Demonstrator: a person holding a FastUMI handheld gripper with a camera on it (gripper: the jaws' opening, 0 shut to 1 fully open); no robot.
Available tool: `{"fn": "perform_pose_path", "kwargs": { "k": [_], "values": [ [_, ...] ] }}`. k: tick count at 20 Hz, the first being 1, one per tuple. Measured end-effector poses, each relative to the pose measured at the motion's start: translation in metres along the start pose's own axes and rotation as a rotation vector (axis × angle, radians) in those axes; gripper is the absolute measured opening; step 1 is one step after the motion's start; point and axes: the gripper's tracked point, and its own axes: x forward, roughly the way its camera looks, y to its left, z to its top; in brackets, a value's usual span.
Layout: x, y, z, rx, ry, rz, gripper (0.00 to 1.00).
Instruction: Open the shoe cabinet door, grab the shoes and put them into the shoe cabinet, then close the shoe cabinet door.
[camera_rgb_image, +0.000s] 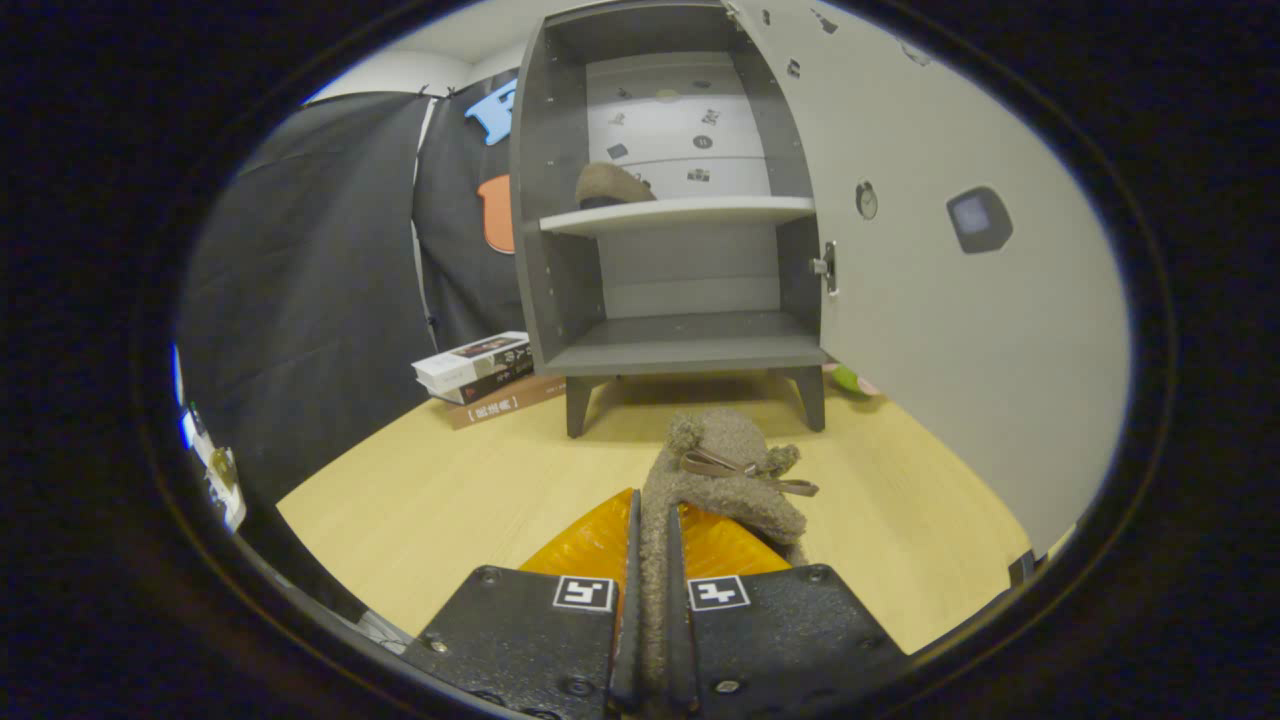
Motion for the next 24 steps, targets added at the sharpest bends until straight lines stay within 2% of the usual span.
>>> {"fn": "perform_pose_path", "kwargs": {
  "k": [6,10,13,18,24],
  "values": [
    [-0.074,0.007,0.087,-0.03,-0.149,0.005,0.14],
    [-0.121,0.016,0.14,0.002,-0.205,0.038,0.14],
    [-0.145,0.023,0.185,-0.049,-0.254,0.053,0.14],
    [-0.158,0.035,0.266,-0.123,-0.315,0.063,0.14],
    [-0.128,0.035,0.343,-0.136,-0.33,0.036,0.14]
  ]
}}
